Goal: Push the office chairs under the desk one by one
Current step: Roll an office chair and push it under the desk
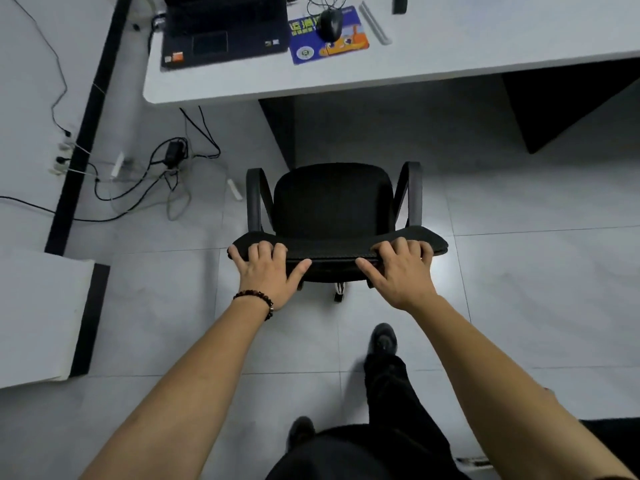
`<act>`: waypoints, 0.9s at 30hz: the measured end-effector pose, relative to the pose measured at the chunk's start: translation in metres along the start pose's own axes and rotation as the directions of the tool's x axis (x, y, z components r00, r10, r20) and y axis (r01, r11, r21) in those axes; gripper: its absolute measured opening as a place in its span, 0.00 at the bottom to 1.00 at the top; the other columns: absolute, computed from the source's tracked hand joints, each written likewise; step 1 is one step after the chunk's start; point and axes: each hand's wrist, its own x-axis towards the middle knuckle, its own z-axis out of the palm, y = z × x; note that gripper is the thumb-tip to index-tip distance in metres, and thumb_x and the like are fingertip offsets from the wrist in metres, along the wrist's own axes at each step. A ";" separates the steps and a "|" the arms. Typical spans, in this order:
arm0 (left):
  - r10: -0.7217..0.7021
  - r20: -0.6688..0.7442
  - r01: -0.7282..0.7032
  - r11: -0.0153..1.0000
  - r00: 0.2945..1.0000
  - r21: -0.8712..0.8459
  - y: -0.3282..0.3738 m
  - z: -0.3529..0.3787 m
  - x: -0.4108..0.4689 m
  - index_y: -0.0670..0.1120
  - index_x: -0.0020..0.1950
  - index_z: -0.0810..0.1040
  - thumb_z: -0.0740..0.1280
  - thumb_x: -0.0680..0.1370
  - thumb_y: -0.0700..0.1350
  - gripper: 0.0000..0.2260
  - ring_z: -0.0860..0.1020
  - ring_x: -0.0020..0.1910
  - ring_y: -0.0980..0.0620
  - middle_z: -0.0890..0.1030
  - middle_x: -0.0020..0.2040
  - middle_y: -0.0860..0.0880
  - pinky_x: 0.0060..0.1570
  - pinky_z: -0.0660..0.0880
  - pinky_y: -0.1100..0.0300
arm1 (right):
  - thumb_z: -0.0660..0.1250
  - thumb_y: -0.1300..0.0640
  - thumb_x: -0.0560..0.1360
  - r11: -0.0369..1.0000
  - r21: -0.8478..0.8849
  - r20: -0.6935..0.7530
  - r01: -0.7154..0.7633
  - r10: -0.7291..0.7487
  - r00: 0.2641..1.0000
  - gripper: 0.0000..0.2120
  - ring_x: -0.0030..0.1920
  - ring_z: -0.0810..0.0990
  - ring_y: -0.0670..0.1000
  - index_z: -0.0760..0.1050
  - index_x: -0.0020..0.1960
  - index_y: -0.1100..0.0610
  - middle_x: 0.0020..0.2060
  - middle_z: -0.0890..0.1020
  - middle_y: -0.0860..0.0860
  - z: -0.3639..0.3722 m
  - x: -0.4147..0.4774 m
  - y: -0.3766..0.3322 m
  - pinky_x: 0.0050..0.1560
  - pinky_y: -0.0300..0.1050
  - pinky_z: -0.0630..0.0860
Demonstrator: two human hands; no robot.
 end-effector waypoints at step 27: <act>0.031 -0.043 -0.034 0.997 0.999 -0.067 0.013 -0.026 0.115 0.48 0.57 0.72 0.44 0.75 0.69 0.30 0.69 0.60 0.42 0.73 0.55 0.44 0.68 0.44 0.31 | 0.45 0.31 0.78 0.999 0.010 -0.080 -0.033 0.034 0.996 0.28 0.55 0.71 0.56 0.74 0.56 0.49 0.49 0.73 0.51 -0.019 0.110 0.017 0.69 0.55 0.54</act>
